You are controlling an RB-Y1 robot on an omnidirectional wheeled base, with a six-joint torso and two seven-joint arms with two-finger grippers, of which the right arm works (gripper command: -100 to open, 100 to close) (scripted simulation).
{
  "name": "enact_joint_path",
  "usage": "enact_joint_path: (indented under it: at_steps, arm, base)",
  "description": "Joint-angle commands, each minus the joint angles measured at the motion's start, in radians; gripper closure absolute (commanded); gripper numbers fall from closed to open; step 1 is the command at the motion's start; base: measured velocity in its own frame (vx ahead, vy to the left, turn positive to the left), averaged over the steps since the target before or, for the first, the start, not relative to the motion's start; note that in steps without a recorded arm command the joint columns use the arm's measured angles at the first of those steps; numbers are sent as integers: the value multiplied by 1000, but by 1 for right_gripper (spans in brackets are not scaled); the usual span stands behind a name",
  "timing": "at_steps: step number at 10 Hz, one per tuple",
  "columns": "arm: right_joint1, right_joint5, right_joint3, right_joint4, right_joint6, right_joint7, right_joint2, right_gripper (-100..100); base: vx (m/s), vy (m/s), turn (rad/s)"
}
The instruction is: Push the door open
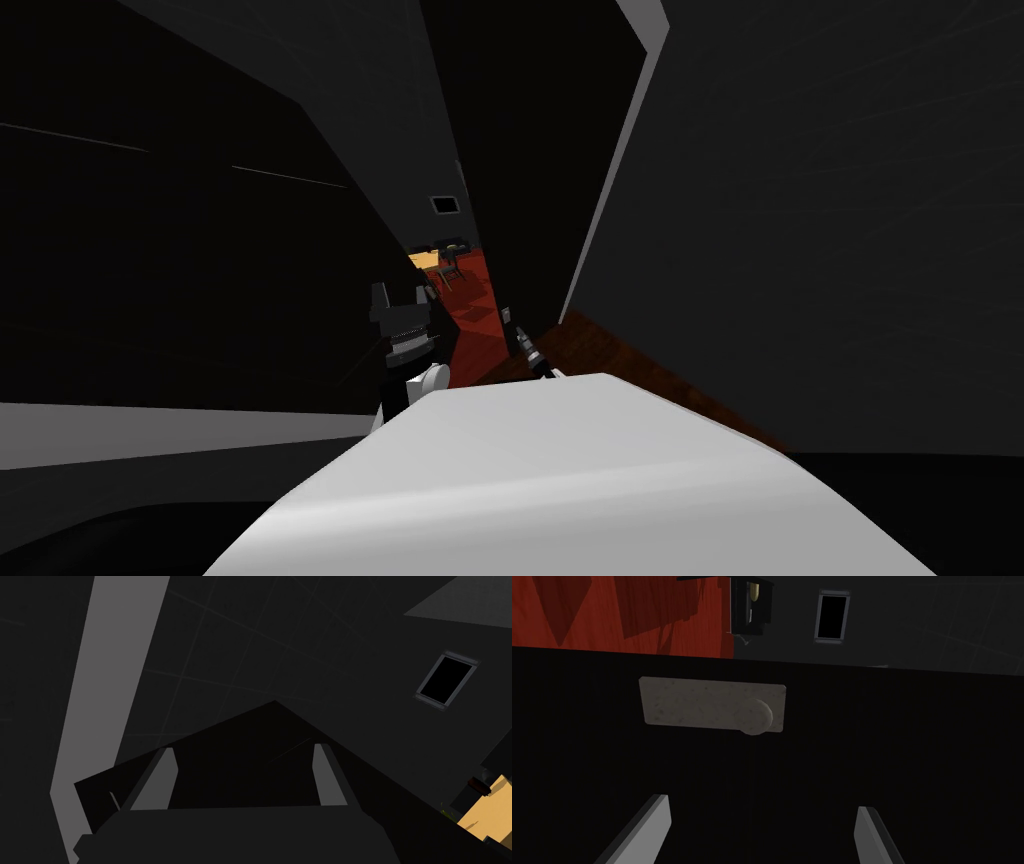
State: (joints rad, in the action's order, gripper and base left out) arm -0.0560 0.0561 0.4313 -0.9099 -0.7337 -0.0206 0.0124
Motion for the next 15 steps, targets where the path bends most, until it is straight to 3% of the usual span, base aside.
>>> enact_joint_path:
  at_steps: [1,3,4,5,8,10,12,13,14,15]
  arm:
    - [8,-1,7,28,-4,4,10,-100]
    - [19,-3,17,65,-7,7,28,-100]
    - [13,-2,15,47,-4,5,22,-100]
    - [15,-3,12,53,-6,6,-10,-100]
    - [20,-7,5,62,-11,8,-36,-100]
    - [24,-10,1,68,-15,9,-27,-100]
    - [27,-13,-4,75,-19,10,4,-100]
    - [24,-12,-2,75,-22,9,-7,-100]
    - [24,-12,-2,75,-22,9,-7,100]
    - [24,-12,-2,75,-22,9,-7,100]
  base:
    - [83,-95,58]
    - [95,-106,67]
    - [42,-52,17]
    - [98,38,30]
    - [190,109,24]
    - [191,119,25]
    - [179,75,25]
    - [92,27,3]
    - [-21,-4,-8]
    - [-34,-11,8]
